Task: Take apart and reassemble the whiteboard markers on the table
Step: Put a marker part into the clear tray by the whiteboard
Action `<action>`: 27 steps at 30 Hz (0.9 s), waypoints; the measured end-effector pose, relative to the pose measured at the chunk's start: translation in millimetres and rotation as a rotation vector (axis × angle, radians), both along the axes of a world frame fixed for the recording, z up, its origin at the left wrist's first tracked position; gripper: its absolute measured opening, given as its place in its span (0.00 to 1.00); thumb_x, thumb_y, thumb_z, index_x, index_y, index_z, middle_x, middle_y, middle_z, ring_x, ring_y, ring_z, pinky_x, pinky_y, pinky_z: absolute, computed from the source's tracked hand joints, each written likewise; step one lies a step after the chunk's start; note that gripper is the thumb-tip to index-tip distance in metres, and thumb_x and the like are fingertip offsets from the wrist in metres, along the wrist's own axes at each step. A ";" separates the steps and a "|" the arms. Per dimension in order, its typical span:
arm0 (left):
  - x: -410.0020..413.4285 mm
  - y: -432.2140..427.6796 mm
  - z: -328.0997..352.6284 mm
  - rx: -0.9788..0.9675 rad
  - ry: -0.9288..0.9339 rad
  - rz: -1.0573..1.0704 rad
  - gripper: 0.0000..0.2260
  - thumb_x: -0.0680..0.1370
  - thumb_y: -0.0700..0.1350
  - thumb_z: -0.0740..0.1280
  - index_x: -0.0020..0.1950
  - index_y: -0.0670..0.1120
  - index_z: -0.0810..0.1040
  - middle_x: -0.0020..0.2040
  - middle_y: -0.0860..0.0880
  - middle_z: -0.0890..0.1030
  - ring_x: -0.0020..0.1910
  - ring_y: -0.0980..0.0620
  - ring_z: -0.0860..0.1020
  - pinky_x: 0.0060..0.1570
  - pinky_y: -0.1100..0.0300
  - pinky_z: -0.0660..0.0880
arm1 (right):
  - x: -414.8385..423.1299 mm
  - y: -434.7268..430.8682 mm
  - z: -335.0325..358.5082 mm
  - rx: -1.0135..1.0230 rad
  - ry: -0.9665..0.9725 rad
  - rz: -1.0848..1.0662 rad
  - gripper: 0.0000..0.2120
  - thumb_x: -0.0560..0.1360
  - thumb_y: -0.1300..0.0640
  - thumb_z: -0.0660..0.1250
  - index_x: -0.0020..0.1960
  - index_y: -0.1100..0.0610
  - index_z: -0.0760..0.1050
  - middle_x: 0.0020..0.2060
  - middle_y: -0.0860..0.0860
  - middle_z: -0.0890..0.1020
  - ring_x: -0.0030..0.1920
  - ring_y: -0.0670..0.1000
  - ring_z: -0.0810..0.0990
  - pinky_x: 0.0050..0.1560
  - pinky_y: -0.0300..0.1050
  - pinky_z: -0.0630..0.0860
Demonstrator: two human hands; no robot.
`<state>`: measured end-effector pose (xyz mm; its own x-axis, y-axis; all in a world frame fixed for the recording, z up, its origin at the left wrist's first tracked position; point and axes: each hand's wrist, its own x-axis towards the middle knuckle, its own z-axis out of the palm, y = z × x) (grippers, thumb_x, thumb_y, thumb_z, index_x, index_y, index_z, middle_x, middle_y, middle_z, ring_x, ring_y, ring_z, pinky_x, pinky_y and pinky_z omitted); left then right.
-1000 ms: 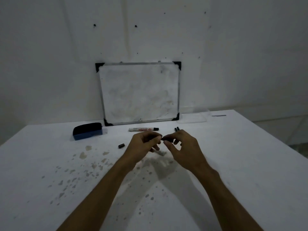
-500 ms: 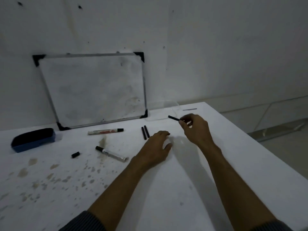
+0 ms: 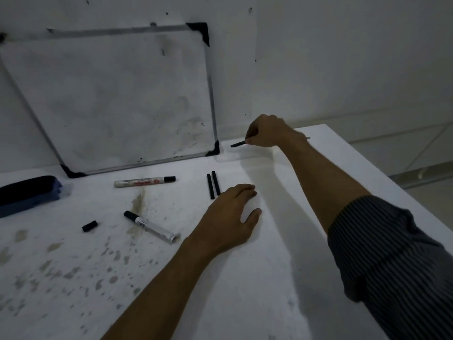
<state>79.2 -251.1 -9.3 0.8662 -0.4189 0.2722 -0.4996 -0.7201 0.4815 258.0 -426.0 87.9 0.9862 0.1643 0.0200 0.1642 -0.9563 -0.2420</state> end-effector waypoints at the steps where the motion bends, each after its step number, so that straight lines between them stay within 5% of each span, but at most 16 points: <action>1: 0.1 -0.1 -0.3 -0.002 -0.001 0.001 0.24 0.82 0.57 0.63 0.76 0.49 0.72 0.76 0.55 0.71 0.74 0.57 0.69 0.71 0.67 0.61 | 7.6 1.7 2.2 -0.013 0.068 0.002 0.14 0.73 0.47 0.74 0.56 0.50 0.86 0.54 0.51 0.87 0.57 0.56 0.83 0.63 0.52 0.76; 7: 2.6 0.2 -3.6 -0.014 -0.006 -0.012 0.25 0.82 0.57 0.63 0.77 0.49 0.70 0.78 0.55 0.70 0.75 0.57 0.67 0.74 0.66 0.58 | 34.9 5.9 -1.2 -0.064 0.222 0.012 0.16 0.74 0.52 0.74 0.60 0.57 0.84 0.57 0.54 0.86 0.58 0.57 0.83 0.61 0.50 0.79; 18: -2.0 1.2 5.6 -0.103 -0.035 -0.020 0.20 0.81 0.55 0.65 0.71 0.48 0.75 0.67 0.52 0.79 0.64 0.55 0.76 0.67 0.58 0.73 | -86.1 -13.8 10.7 0.532 -0.084 -0.024 0.13 0.79 0.47 0.69 0.59 0.52 0.85 0.51 0.47 0.86 0.52 0.46 0.82 0.45 0.35 0.72; 24: -19.8 9.6 31.0 -0.582 -0.049 0.122 0.08 0.81 0.43 0.69 0.59 0.48 0.82 0.52 0.53 0.85 0.48 0.56 0.82 0.48 0.68 0.77 | -179.5 2.7 -38.5 0.756 -0.070 -0.136 0.10 0.79 0.48 0.70 0.57 0.49 0.84 0.50 0.46 0.87 0.52 0.47 0.84 0.56 0.45 0.80; 27: -33.2 31.5 44.9 -0.669 -0.097 0.116 0.07 0.81 0.41 0.69 0.59 0.45 0.82 0.50 0.51 0.86 0.46 0.53 0.84 0.46 0.68 0.78 | -210.8 24.4 -56.3 0.788 -0.045 -0.171 0.10 0.80 0.50 0.68 0.59 0.49 0.83 0.50 0.46 0.86 0.51 0.45 0.83 0.51 0.40 0.79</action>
<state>46.0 -219.6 35.6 0.8538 -0.0394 0.5191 -0.5008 -0.3343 0.7984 47.2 -401.5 31.5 0.9918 -0.0683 0.1076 0.0566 -0.5197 -0.8524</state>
